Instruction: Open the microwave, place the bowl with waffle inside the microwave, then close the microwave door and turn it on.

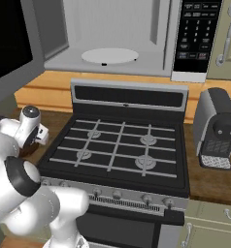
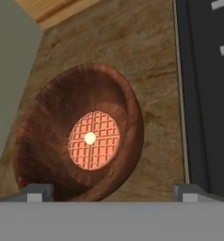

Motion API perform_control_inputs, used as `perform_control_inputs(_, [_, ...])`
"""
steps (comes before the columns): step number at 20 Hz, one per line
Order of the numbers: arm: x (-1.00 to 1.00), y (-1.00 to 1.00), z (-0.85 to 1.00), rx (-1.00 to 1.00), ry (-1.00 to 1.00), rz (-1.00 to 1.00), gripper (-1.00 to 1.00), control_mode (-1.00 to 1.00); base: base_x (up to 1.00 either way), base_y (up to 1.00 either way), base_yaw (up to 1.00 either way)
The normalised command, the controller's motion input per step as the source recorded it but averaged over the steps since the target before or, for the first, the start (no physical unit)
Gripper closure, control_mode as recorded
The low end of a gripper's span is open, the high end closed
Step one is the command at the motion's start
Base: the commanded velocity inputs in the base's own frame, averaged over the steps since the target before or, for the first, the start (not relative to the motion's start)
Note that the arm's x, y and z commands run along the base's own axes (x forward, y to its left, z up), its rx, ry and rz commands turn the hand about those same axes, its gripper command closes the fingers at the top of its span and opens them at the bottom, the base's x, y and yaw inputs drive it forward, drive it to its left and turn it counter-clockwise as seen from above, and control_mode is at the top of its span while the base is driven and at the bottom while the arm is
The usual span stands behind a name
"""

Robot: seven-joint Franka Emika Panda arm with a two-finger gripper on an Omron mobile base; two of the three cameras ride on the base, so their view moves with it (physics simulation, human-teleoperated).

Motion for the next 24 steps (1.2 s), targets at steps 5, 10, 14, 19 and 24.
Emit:
perform_control_inputs(5, [0.05,0.08,-0.22,-0.03,0.04,0.00,-1.00,-1.00,0.00,0.00,0.00])
perform_control_inputs(10, [0.00,0.07,-0.31,-0.03,0.08,-0.01,-1.00,-1.00,0.00,0.00,0.00])
perform_control_inputs(14, [0.16,0.14,-0.26,-0.03,0.07,0.00,-1.00,-1.00,0.00,0.00,0.00])
perform_control_inputs(19, [0.18,0.20,-0.14,-0.02,0.11,0.00,-1.00,-1.00,0.00,0.00,0.00])
perform_control_inputs(24, [0.15,0.20,-0.11,0.00,0.10,0.00,-1.00,-1.00,0.00,0.00,0.00])
